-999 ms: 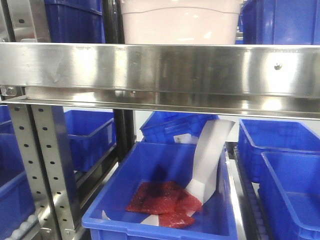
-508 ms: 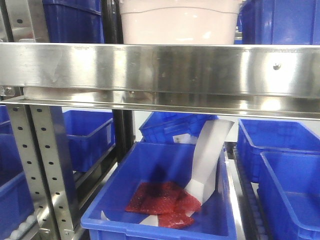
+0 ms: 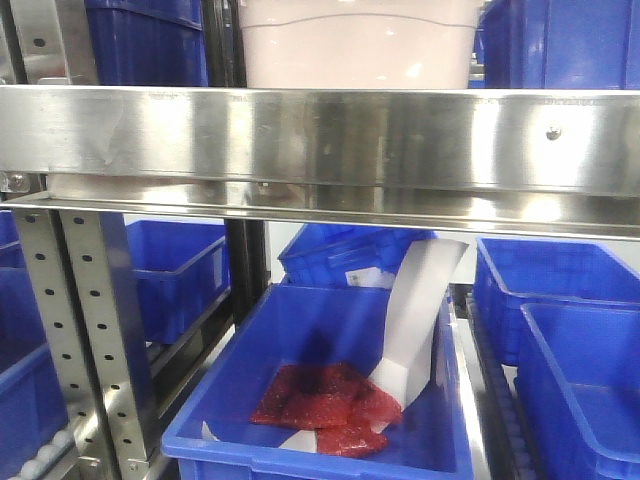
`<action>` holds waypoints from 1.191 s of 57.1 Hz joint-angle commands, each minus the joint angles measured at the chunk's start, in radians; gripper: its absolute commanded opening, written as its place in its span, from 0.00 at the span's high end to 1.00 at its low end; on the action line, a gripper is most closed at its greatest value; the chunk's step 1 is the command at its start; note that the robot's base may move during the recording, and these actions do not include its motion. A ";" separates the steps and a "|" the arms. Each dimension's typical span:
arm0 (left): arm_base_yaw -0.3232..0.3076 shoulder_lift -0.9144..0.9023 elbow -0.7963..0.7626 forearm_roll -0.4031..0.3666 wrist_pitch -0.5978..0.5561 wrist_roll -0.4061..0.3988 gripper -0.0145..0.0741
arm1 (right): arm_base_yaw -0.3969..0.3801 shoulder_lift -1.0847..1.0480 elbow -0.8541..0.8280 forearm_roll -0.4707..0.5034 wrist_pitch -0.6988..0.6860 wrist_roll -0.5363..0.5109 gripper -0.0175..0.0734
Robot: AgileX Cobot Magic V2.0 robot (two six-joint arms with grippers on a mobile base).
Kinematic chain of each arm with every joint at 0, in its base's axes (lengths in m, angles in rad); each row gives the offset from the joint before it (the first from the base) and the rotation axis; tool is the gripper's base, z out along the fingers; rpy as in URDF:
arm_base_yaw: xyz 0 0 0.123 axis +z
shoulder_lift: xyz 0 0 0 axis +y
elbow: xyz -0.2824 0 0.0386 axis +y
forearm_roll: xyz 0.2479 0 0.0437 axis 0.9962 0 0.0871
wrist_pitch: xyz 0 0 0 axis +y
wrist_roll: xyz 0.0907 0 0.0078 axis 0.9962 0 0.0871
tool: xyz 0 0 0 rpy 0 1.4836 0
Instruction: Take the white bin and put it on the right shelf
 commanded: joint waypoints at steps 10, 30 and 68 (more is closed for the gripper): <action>0.002 0.002 0.015 -0.009 -0.096 0.003 0.98 | -0.003 0.013 -0.016 -0.113 -0.014 0.028 0.72; 0.002 0.002 0.015 -0.009 -0.096 0.003 0.98 | 0.001 -0.067 0.184 -0.648 -0.093 0.622 0.72; 0.002 0.002 0.015 -0.009 -0.096 0.003 0.98 | 0.096 -0.112 0.351 -0.728 -0.272 0.621 0.72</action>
